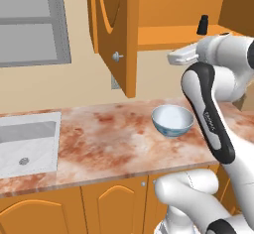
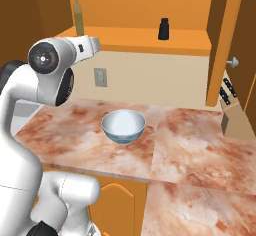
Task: Retrieve the bottle and the shaker from the cabinet and place them next to the mixing bowl on the counter. Then add garlic from the fridge to the mixing bowl.
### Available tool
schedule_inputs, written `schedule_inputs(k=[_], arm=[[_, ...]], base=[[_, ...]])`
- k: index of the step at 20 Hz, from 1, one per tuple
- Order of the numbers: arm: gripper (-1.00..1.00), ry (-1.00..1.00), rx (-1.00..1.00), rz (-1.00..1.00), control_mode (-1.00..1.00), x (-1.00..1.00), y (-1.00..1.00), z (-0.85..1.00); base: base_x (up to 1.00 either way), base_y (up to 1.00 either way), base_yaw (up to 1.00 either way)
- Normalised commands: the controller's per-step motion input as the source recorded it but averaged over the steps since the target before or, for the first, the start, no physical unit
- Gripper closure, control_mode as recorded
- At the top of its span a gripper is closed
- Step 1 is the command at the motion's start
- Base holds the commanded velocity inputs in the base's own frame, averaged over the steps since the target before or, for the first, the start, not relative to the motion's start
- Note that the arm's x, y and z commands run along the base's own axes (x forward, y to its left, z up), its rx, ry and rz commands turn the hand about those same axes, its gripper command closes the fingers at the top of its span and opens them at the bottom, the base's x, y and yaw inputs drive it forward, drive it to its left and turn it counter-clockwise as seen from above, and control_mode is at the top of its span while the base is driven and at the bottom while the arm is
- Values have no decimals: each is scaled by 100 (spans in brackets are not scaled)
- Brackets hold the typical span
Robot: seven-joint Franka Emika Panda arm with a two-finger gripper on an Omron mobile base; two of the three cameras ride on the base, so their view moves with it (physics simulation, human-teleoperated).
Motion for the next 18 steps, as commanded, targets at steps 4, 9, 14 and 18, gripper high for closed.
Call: schedule_inputs(k=[4,9,14,18], arm=[[-100,-5,9,-1,-100,8,1,50],[-100,-10,6,-1,-100,9,1,43],[-100,-2,5,5,-100,6,16,23],[-100,-7,3,16,-100,25,8,0]], base=[[0,0,0],[0,0,0],[0,0,0],[0,0,0]])
